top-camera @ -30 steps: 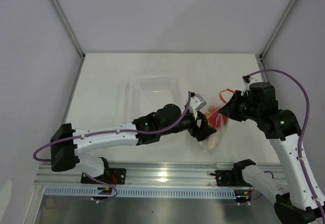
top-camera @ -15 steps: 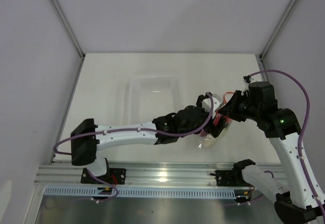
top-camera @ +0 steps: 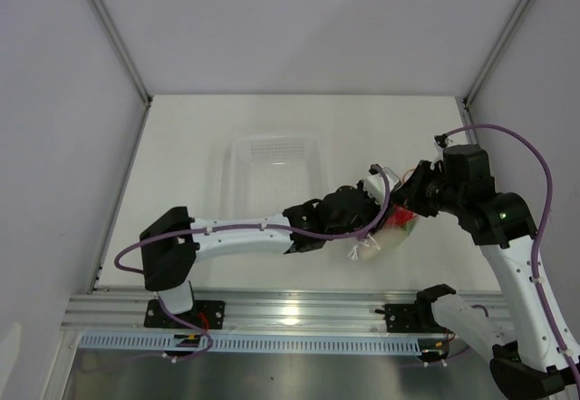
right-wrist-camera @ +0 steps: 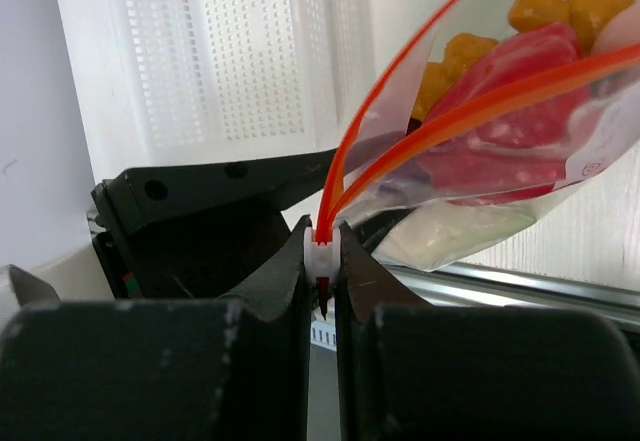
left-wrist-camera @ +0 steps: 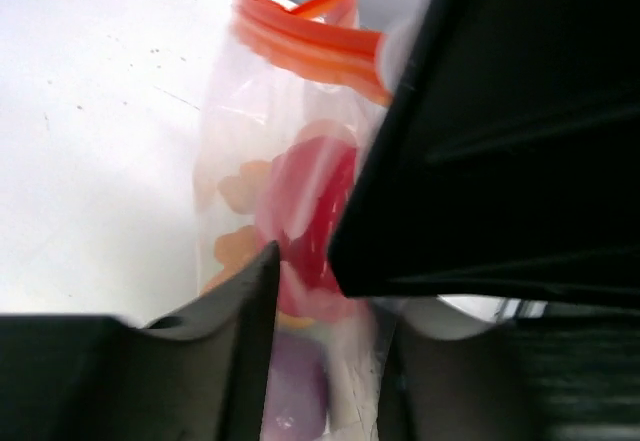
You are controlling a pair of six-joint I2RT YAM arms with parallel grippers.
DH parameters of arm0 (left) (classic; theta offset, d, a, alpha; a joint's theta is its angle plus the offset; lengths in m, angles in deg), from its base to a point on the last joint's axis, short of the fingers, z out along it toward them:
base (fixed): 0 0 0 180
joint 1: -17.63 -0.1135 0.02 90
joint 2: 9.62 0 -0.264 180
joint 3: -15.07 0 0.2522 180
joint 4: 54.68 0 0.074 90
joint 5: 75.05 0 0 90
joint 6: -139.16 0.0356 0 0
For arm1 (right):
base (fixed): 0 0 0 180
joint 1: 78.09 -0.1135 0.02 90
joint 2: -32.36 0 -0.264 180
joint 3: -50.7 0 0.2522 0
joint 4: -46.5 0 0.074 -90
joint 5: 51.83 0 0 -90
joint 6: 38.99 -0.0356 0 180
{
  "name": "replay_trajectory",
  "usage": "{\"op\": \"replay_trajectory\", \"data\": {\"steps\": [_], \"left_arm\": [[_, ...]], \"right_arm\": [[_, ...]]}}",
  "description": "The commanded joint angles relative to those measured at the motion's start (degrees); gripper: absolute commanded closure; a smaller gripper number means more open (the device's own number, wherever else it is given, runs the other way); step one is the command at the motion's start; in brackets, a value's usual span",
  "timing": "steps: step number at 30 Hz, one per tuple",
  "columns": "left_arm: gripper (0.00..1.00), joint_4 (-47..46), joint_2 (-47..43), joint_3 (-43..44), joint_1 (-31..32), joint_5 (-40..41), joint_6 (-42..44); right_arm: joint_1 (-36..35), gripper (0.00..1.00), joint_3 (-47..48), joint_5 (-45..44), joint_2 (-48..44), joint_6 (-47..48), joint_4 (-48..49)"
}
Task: Place the food in the zip-top bag and seal the zipper
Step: Zip the zipper food storage bag at the center of the board.
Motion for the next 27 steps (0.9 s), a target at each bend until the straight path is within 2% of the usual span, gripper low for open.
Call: {"op": "replay_trajectory", "data": {"steps": [1,2,3,5,6,8,9,11,15,19,26,27], "left_arm": [[0.66,-3.8,-0.4,-0.1,-1.0,-2.4,0.2],[0.72,-3.7,-0.6,-0.1,-1.4,-3.1,-0.2],[0.83,-3.8,-0.7,-0.4,-2.2,-3.8,-0.6],[0.89,-4.1,-1.2,-1.3,-3.0,-6.5,-1.9],[0.94,-4.4,-1.7,-1.6,-3.6,-6.9,-2.3],[0.97,-4.9,-2.1,-2.7,-4.2,-8.3,-2.5],[0.99,-4.8,-2.6,-2.9,-4.4,-8.8,-2.3],[0.99,-4.0,-2.8,-3.1,-4.8,-9.7,-1.8],[0.99,-3.2,-3.6,-3.6,-5.8,-13.0,-1.8],[0.99,-3.1,-4.2,-4.2,-6.4,-18.4,-2.0],[0.99,-5.1,-7.0,-7.4,-9.4,-33.5,-3.5],[0.98,-5.9,-7.3,-7.9,-11.0,-38.1,-5.1]], "right_arm": [[-0.3,1.00,0.7,1.0,-0.9,-0.8,3.2],[-0.4,1.00,0.6,1.1,-0.8,-0.8,3.2],[-0.4,0.96,0.6,1.2,-0.6,-0.8,3.1],[-0.4,0.89,0.8,1.6,-0.2,-0.6,2.9],[-0.5,0.80,0.8,1.8,-0.1,-0.4,2.7],[-0.5,0.68,1.1,2.3,0.2,0.0,2.3],[-0.5,0.59,1.2,2.4,0.4,0.4,1.9],[-0.5,0.49,2.2,2.3,0.3,1.0,0.7],[-0.5,0.41,5.4,2.3,-0.5,1.9,-3.1],[-0.5,0.40,10.1,1.5,-1.3,4.1,-7.6],[-0.5,0.40,15.4,-2.5,0.5,12.8,-12.5],[-0.4,0.39,15.4,-3.1,0.6,13.6,-12.5]]}}
